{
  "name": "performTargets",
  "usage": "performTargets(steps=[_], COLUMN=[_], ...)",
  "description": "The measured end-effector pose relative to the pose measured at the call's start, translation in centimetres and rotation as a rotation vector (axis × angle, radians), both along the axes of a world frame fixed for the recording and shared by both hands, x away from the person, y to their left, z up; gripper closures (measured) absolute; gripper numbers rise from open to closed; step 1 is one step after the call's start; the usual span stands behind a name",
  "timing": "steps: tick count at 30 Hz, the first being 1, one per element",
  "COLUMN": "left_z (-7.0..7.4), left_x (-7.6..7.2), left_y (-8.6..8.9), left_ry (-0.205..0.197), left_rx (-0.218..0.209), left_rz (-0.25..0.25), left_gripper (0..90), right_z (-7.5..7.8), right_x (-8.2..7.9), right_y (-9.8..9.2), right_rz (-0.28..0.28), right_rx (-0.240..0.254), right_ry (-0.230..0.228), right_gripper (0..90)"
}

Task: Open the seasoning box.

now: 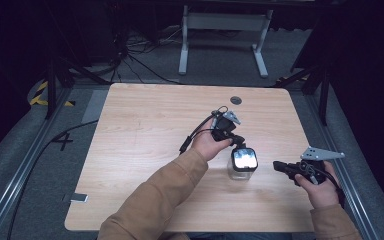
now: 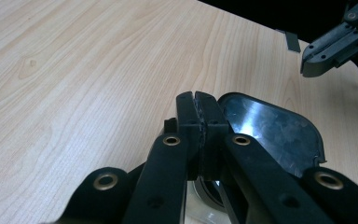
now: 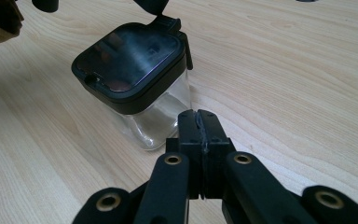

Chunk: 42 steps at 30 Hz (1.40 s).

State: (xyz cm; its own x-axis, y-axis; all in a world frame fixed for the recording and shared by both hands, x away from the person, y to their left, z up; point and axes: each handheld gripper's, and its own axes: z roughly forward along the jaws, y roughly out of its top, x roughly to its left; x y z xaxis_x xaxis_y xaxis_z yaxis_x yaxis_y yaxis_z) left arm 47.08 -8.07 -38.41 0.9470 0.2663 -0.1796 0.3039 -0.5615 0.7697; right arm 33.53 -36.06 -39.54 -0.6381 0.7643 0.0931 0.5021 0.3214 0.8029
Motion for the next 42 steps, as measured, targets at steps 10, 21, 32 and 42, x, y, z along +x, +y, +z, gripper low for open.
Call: performTargets(steps=[10,21,32,42], left_z=[0.2,0.1,0.3,0.3], left_x=[0.0,-0.1,0.2,-0.1], left_y=[0.0,0.0,-0.7,-0.8], left_ry=[-0.005,0.0,-0.053,-0.048], left_rx=[0.017,0.007,0.031,0.044], left_rz=[0.009,0.014,0.049,0.042], left_gripper=[89.9,89.8,75.8,80.7], right_z=[0.0,0.1,0.2,0.1], right_x=[0.0,-0.1,-0.2,-0.2], right_y=[0.2,0.4,0.2,0.3], right_rz=[0.009,0.019,0.02,0.025], right_rx=[0.001,0.007,0.006,0.002], right_ry=[0.001,-0.005,-0.008,-0.007], right_gripper=[89.9,89.9,89.9,89.9])
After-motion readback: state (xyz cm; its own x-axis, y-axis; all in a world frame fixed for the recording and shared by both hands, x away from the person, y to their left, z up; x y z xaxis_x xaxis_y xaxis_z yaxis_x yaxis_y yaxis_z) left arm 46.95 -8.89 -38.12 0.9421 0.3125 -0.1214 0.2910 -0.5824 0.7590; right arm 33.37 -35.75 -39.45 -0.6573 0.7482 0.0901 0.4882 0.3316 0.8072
